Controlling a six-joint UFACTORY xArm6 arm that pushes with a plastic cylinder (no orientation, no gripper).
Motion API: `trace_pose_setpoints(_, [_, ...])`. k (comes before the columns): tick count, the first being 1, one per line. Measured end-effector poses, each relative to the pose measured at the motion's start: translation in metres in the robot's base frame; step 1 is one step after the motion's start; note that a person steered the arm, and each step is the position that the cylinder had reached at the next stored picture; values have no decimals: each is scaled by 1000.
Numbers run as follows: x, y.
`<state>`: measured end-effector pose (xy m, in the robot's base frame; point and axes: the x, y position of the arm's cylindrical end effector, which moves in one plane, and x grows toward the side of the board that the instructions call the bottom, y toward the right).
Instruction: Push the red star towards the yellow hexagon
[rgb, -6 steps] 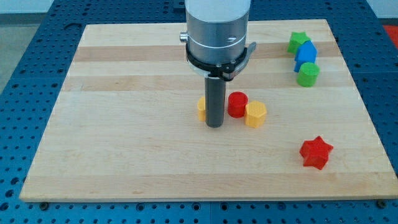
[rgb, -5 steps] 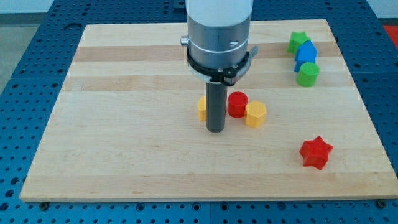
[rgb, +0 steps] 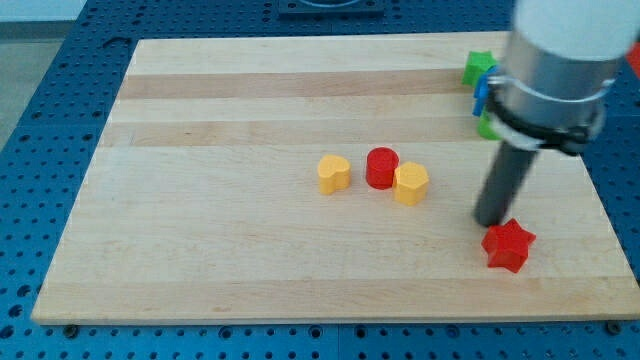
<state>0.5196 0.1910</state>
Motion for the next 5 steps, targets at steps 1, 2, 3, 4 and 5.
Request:
trace_pose_setpoints(1, [10, 34])
trace_pose_setpoints(2, [36, 34])
trace_pose_setpoints(3, [48, 7])
trace_pose_setpoints(4, [49, -63])
trace_pose_setpoints(5, [49, -123])
